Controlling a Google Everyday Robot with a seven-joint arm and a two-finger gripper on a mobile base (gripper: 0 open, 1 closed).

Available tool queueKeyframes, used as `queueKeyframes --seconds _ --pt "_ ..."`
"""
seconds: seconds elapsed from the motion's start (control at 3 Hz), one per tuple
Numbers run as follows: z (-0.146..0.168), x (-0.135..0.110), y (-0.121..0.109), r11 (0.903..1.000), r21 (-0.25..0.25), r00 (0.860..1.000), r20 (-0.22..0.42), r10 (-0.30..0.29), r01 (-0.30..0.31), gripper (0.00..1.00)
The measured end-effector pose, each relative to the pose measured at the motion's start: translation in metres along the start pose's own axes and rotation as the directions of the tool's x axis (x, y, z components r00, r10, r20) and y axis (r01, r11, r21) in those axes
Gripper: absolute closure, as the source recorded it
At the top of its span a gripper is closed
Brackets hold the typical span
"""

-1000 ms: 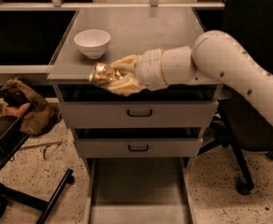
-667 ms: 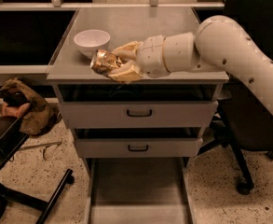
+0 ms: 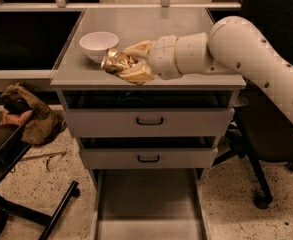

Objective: Pick orange can from bottom drawer and place on counter

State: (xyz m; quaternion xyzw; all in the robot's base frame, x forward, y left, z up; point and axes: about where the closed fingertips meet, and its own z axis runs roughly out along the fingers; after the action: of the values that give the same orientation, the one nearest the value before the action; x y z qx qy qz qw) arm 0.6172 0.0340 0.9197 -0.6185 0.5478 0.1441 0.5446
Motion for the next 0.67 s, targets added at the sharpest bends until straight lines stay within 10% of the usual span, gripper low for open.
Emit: queueKeyframes --seconds 0.67 --pt "-0.003 0.030 -0.063 0.9808 0.189 0.998 -0.059 -0.038 0.049 1.00"
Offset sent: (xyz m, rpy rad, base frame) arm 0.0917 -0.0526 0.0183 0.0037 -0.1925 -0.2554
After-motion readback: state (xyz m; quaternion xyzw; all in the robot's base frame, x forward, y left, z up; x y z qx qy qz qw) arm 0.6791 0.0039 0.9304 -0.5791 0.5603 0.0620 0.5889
